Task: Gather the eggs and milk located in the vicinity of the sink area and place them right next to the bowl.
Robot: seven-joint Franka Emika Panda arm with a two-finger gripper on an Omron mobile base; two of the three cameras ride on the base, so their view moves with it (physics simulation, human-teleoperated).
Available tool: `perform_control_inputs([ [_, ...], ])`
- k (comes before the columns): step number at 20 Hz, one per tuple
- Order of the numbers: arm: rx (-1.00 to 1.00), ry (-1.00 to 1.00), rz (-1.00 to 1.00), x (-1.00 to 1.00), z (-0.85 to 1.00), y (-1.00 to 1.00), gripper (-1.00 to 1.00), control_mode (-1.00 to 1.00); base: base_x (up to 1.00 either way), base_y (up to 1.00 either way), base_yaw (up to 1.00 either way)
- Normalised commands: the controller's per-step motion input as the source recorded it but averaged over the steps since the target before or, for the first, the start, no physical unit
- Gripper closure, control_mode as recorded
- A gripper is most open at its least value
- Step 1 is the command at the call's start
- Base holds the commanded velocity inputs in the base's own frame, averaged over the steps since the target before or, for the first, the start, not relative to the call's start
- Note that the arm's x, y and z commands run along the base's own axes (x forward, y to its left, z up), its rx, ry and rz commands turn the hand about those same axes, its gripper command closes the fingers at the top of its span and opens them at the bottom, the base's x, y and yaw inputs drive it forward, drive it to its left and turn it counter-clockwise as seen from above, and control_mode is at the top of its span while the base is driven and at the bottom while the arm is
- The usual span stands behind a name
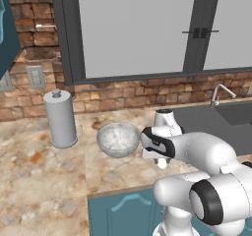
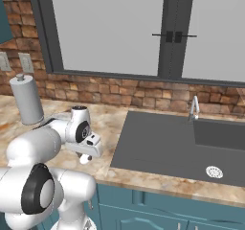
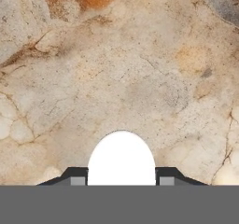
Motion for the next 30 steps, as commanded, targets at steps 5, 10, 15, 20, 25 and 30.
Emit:
perform_control_inputs([
  [5, 0.0, 0.0, 0.0, 0.0, 0.0, 0.0, 1.0, -1.0, 0.0, 0.0, 0.0],
  [10, 0.0, -0.04, 0.12, 0.0, 0.22, -0.02, 1.0, -1.0, 0.0, 0.0, 0.0],
  [15, 0.0, -0.11, 0.29, 0.0, 0.27, -0.05, 1.0, -1.0, 0.0, 0.0, 0.0],
  [20, 0.0, 0.0, 0.38, 0.07, 0.04, 0.0, 1.0, -1.0, 0.0, 0.0, 0.0],
  [25, 0.03, -0.03, 0.5, 0.14, 0.0, -0.09, 1.0, -1.0, 0.0, 0.0, 0.0],
  [30, 0.15, -0.02, 0.44, 0.38, 0.0, -0.05, 1.0, -1.0, 0.0, 0.0, 0.0],
])
